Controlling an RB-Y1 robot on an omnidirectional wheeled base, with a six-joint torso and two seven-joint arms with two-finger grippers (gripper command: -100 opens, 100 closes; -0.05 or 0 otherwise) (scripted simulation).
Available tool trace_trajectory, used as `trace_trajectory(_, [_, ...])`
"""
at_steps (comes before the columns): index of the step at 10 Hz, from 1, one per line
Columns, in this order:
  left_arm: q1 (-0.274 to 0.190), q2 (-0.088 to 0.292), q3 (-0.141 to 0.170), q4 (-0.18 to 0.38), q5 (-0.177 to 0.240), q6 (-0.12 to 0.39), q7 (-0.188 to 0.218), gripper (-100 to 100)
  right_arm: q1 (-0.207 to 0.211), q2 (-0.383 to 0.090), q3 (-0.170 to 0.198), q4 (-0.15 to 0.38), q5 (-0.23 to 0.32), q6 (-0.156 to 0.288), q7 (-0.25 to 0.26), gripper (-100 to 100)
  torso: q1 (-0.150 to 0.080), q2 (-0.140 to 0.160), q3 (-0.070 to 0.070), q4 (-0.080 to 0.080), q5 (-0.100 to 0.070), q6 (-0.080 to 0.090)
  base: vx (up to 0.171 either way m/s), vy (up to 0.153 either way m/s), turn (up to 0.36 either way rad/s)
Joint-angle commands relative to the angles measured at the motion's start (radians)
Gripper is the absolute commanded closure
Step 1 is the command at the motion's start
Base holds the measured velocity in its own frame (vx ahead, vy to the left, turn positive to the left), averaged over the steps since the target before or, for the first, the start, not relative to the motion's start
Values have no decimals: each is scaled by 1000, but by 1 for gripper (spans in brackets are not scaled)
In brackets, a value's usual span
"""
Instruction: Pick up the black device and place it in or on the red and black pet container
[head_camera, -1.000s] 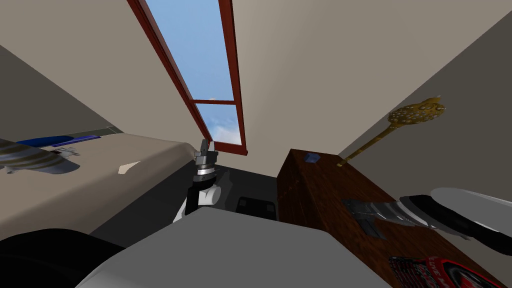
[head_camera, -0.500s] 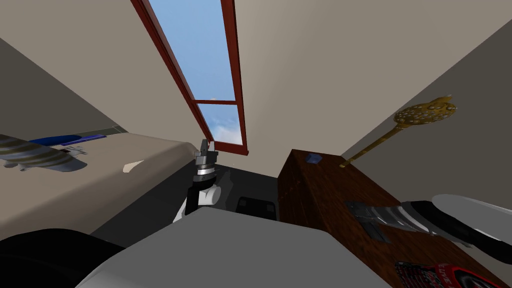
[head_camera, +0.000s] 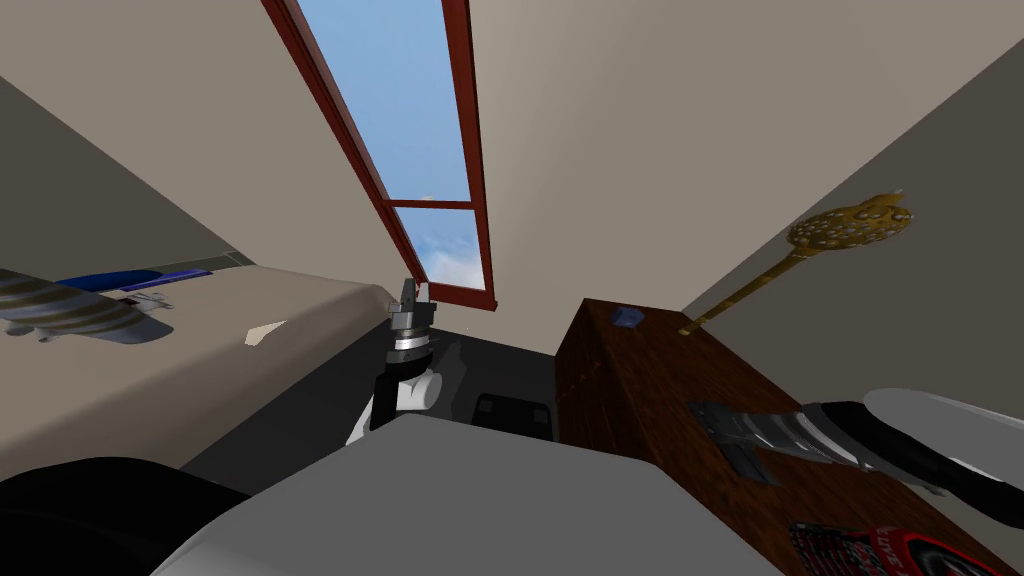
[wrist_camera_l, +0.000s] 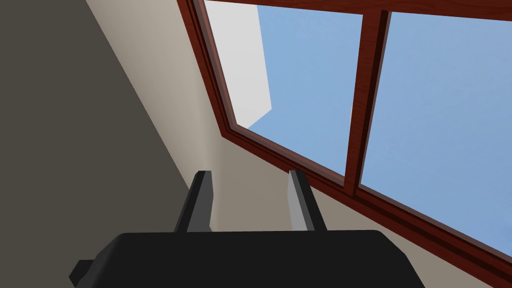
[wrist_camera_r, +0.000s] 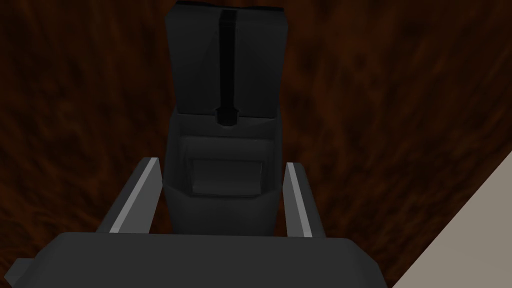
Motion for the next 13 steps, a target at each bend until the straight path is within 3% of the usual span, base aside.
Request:
trace_trajectory(1, [0, 0, 0, 0, 0, 0, 0, 0, 0, 0, 0, 0, 0, 0, 0, 0, 0, 0, 0, 0, 0, 0, 0, 0, 0])
trace_trajectory(2, [0, 0, 0, 0, 0, 0, 0, 0, -14, -21, -10, -8, -8, -30, -15, 100, 0, 0, 0, 0, 0, 0, -2, -16, -67])
trace_trajectory(3, [0, 0, 0, 0, 0, 0, 0, 0, -14, -13, -2, -1, -5, -16, -5, 100, 0, 0, 0, 0, 1, 0, 0, -11, -12])
trace_trajectory(4, [0, 0, 0, 0, 0, 0, 0, 0, -16, -15, -3, -1, -6, -21, -7, 0, 0, 0, 0, 0, 0, 0, 0, 0, 0])
trace_trajectory(5, [0, 0, 0, 0, 0, 0, 0, 0, -47, -53, -35, 6, -7, -21, -1, 100, 0, 0, 0, 0, 0, 0, -5, 39, -24])
trace_trajectory(9, [0, 0, 0, 0, 0, 0, 0, 0, -92, -108, -77, 20, -7, -25, 14, 100, 7, -1, 0, 1, 5, -2, 2, 46, -11])
trace_trajectory(10, [0, 0, 0, 0, 0, 0, 0, 0, -95, -108, -60, 20, -7, -25, 14, 100, 8, -1, 0, 1, 5, -3, 3, 37, 12])
trace_trajectory(11, [0, 0, 0, 0, 0, 0, 0, 0, -92, -108, -77, 20, -7, -25, 14, 100, 8, 0, 0, 1, 5, -2, -1, 16, -5])
trace_trajectory(13, [0, 0, 0, 0, 0, 0, 0, 0, -137, -162, -114, 36, -7, -35, 35, 100, 8, 1, 1, 2, 6, -2, -7, 63, -46])
